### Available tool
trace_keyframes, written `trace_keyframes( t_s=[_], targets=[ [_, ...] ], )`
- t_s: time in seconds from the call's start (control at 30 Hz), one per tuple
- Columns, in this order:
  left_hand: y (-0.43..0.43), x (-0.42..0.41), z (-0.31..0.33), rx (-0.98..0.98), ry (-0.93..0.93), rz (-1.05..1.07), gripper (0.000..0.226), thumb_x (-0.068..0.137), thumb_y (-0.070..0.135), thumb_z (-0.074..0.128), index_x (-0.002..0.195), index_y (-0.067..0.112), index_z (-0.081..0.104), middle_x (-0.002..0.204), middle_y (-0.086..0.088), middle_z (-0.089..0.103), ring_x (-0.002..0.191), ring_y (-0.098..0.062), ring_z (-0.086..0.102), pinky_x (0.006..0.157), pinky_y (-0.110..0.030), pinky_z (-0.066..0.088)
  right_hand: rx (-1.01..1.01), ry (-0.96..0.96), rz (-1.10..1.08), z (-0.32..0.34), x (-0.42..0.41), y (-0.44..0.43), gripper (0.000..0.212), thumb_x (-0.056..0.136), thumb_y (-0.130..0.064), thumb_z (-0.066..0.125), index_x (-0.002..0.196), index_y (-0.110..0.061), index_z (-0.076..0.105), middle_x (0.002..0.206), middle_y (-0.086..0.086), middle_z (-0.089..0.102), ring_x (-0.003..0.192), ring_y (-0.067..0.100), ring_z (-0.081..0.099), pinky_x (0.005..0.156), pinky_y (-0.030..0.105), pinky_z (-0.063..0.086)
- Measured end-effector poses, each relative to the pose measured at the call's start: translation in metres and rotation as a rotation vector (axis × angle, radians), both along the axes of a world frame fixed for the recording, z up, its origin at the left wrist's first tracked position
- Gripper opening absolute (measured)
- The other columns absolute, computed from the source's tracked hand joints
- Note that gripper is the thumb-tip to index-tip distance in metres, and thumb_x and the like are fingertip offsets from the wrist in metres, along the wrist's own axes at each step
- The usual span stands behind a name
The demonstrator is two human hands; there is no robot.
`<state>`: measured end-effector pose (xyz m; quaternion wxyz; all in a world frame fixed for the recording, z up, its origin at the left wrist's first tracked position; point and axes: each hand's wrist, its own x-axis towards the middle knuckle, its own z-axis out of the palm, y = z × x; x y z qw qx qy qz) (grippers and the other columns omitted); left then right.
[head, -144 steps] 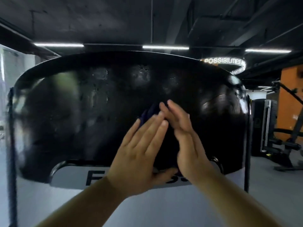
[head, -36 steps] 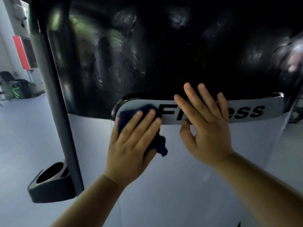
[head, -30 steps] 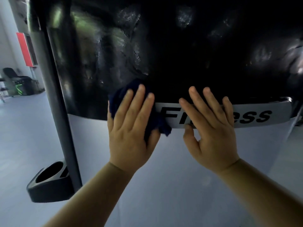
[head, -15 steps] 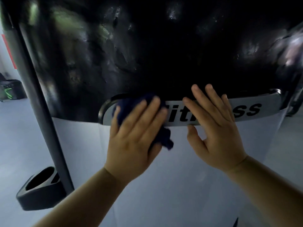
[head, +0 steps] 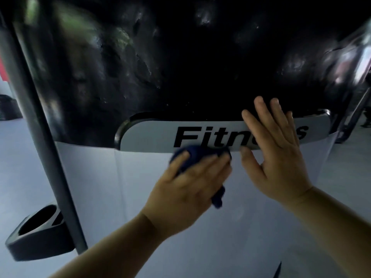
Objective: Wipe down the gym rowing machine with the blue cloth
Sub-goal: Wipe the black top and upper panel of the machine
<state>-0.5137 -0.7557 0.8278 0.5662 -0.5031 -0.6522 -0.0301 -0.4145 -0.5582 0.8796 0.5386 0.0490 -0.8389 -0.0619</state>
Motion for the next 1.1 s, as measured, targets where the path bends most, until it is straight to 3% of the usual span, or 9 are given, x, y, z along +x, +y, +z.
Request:
trace_keyframes(
  t_s=[0.07, 0.27, 0.37, 0.43, 0.5, 0.73, 0.93, 1.0, 1.1],
  targets=[
    [0.002, 0.001, -0.004, -0.089, 0.064, 0.029, 0.051, 0.1, 0.036, 0.049, 0.149, 0.023, 0.041, 0.156, 0.002, 0.033, 0.144, -0.015, 0.031, 0.12, -0.041, 0.018, -0.008, 0.0, -0.012, -0.002, 0.002, 0.004, 0.059, 0.097, -0.029, 0.043, 0.152, -0.015, 0.026, 0.161, 0.008, 0.019, 0.152, 0.029, 0.009, 0.123, 0.047, 0.006],
    [0.025, 0.011, 0.056, 0.303, -0.128, 0.015, 0.059, 0.097, 0.038, 0.049, 0.15, 0.017, 0.036, 0.157, 0.0, 0.024, 0.145, -0.019, 0.028, 0.12, -0.043, 0.014, -0.119, 0.026, -0.062, -0.002, 0.012, 0.028, 0.061, 0.099, -0.031, 0.038, 0.155, -0.017, 0.018, 0.163, 0.002, 0.009, 0.153, 0.024, 0.004, 0.123, 0.047, 0.008],
    [0.041, 0.019, 0.024, 0.092, -0.02, 0.044, 0.056, 0.096, 0.034, 0.05, 0.149, 0.018, 0.04, 0.157, -0.001, 0.028, 0.143, -0.019, 0.031, 0.12, -0.045, 0.011, -0.173, -0.003, -0.122, -0.005, 0.021, 0.047, 0.061, 0.101, -0.034, 0.035, 0.156, -0.019, 0.015, 0.164, 0.0, 0.004, 0.153, 0.021, 0.0, 0.123, 0.045, 0.01],
    [0.046, 0.02, -0.006, -0.16, 0.096, 0.075, 0.056, 0.097, 0.03, 0.048, 0.151, 0.018, 0.038, 0.159, -0.002, 0.03, 0.144, -0.018, 0.03, 0.121, -0.044, 0.009, -0.183, -0.048, -0.162, -0.009, 0.031, 0.065, 0.062, 0.101, -0.037, 0.033, 0.156, -0.023, 0.01, 0.165, -0.001, 0.001, 0.153, 0.019, -0.002, 0.124, 0.032, 0.003],
    [0.049, 0.02, -0.004, -0.209, 0.122, 0.094, 0.056, 0.099, 0.03, 0.046, 0.152, 0.018, 0.034, 0.159, -0.001, 0.028, 0.145, -0.017, 0.029, 0.122, -0.044, 0.01, -0.203, -0.084, -0.191, -0.013, 0.038, 0.083, 0.063, 0.1, -0.039, 0.031, 0.156, -0.028, 0.005, 0.166, 0.0, 0.0, 0.153, 0.02, -0.002, 0.121, 0.024, -0.003],
    [0.084, 0.041, 0.069, 0.29, -0.108, 0.128, 0.061, 0.095, 0.035, 0.046, 0.151, 0.014, 0.032, 0.157, -0.002, 0.021, 0.146, -0.022, 0.023, 0.122, -0.046, 0.004, -0.249, -0.105, -0.123, -0.017, 0.044, 0.128, 0.065, 0.1, -0.044, 0.03, 0.157, -0.031, 0.002, 0.165, 0.0, 0.0, 0.153, 0.022, 0.002, 0.119, 0.042, 0.013],
    [0.116, 0.062, -0.001, -0.224, 0.06, 0.223, 0.051, 0.098, 0.028, 0.042, 0.149, 0.02, 0.041, 0.157, 0.001, 0.032, 0.143, -0.017, 0.032, 0.121, -0.043, 0.011, -0.129, -0.146, -0.029, -0.018, 0.048, 0.16, 0.064, 0.1, -0.039, 0.033, 0.157, -0.026, 0.006, 0.165, 0.001, 0.003, 0.153, 0.018, 0.0, 0.121, 0.042, 0.013],
    [0.129, 0.066, 0.016, -0.145, 0.066, 0.259, 0.055, 0.098, 0.029, 0.042, 0.152, 0.02, 0.036, 0.159, 0.0, 0.027, 0.144, -0.018, 0.03, 0.12, -0.045, 0.014, -0.075, -0.169, -0.032, -0.017, 0.051, 0.177, 0.064, 0.099, -0.039, 0.034, 0.156, -0.027, 0.007, 0.165, 0.0, 0.003, 0.153, 0.018, -0.001, 0.122, 0.035, 0.005],
    [0.154, 0.073, 0.065, 0.255, -0.063, 0.345, 0.066, 0.093, 0.033, 0.048, 0.153, 0.015, 0.028, 0.161, -0.007, 0.023, 0.147, -0.024, 0.02, 0.12, -0.051, 0.01, -0.075, -0.201, -0.013, -0.015, 0.053, 0.204, 0.065, 0.099, -0.04, 0.034, 0.156, -0.029, 0.005, 0.165, -0.003, 0.0, 0.153, 0.018, -0.003, 0.122, 0.03, -0.002]
  ],
)
